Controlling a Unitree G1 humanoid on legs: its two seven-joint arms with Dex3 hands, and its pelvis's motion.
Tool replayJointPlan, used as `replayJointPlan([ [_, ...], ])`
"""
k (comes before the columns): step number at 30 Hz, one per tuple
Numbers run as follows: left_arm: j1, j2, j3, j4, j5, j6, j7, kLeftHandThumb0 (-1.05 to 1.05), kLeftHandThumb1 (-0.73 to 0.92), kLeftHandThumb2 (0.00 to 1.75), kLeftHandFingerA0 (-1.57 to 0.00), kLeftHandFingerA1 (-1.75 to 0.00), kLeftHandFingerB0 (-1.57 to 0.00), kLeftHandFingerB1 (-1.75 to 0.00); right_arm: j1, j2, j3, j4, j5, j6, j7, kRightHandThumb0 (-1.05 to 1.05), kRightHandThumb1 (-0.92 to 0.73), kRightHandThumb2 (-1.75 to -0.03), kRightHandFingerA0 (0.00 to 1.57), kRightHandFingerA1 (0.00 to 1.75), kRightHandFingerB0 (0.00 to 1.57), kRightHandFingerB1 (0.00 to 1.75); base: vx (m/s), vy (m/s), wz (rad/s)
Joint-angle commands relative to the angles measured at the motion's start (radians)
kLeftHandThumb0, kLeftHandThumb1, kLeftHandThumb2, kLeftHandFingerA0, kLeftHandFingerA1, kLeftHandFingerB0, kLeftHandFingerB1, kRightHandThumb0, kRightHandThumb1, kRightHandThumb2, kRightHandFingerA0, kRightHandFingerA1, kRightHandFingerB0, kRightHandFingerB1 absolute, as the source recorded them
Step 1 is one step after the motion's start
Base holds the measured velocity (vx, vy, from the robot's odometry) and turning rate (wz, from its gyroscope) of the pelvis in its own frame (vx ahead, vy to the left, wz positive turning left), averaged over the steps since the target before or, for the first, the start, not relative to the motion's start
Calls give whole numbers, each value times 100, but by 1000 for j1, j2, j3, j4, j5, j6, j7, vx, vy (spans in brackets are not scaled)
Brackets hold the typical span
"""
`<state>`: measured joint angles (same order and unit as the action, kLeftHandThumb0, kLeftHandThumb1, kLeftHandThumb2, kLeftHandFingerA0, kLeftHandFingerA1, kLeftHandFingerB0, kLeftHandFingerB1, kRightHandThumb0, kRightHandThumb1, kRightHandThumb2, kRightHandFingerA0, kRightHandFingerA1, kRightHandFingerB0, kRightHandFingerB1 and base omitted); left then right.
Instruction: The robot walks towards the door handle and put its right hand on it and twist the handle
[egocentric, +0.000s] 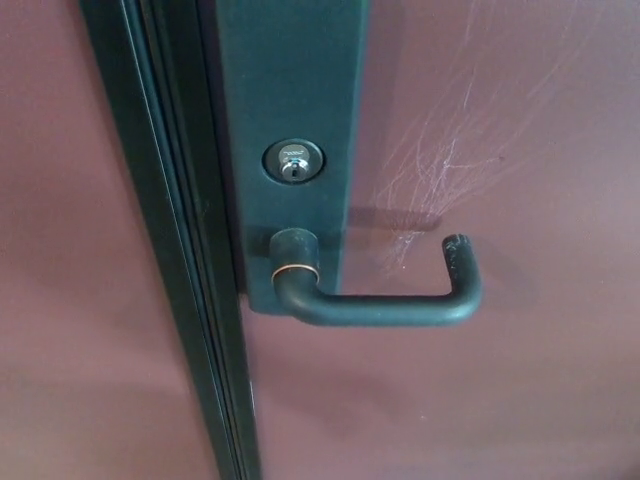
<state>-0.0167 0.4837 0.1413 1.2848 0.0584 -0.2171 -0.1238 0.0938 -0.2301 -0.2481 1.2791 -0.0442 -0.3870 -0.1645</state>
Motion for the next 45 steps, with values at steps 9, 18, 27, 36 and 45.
replayJointPlan([
  [9,-9,-2,-7,-17,2,-8,-24,-19,63,58,-63,-52,-48,-42,216,-57,-201,-366,265,-175,324,-37,-57,-57,51,41,40,34,0,0,0],
  [18,-13,-6,-5,-18,0,-5,-19,-19,63,58,-63,-52,-48,-42,337,-89,-338,-844,433,36,381,-42,-47,-70,47,50,36,43,0,0,0],
  [27,-14,-5,-4,-17,-2,-2,-21,-19,63,58,-63,-52,-48,-42,407,-219,-434,-1232,526,175,438,-38,-56,-57,50,43,43,36,0,0,0],
  [36,-17,-2,-10,-13,5,-2,-24,-19,63,58,-64,-53,-48,-42,384,-372,-488,-1484,633,332,485,-55,-56,-57,48,61,39,41,0,0,0],
  [45,-23,-5,-5,-11,-3,4,-31,-19,63,58,-65,-53,-48,-42,314,-551,-542,-1712,761,454,530,-54,-54,-56,51,65,44,44,0,0,0],
])
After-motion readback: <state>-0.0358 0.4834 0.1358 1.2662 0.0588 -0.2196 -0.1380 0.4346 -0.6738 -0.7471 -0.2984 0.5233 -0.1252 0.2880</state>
